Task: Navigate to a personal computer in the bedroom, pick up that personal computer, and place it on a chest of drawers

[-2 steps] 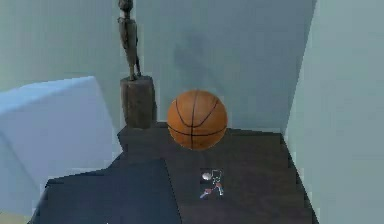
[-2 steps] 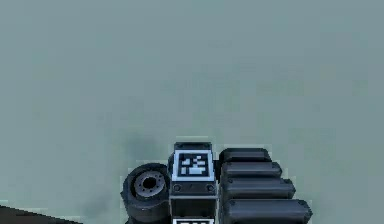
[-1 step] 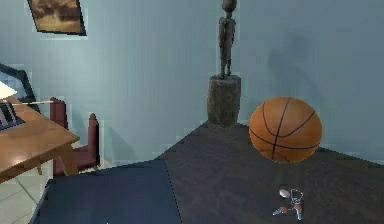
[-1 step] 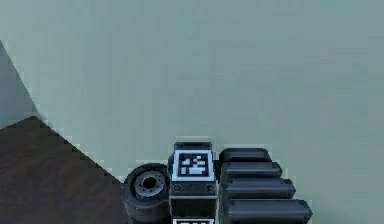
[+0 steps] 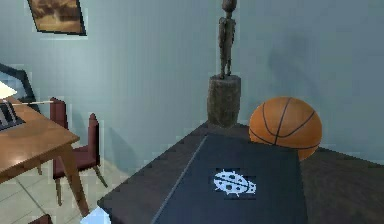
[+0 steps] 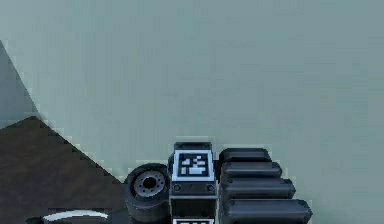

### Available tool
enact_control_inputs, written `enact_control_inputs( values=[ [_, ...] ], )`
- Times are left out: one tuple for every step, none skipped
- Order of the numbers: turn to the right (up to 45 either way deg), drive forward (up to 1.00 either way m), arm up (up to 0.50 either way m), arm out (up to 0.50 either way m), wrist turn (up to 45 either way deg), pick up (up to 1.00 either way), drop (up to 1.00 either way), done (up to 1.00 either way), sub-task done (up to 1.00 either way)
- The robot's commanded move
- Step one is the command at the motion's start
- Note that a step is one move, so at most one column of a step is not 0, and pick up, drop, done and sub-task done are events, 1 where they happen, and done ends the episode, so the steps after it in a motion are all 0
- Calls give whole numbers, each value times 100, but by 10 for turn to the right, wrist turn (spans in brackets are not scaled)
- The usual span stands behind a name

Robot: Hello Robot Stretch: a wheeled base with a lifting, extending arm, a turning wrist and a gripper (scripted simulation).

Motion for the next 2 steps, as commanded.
enact_control_inputs(
  values=[
    [0, 0, -12, 0, 0, 0, 0, 0, 0],
    [0, 0, 0, 0, 0, 0, 100, 0, 0]
  ],
)
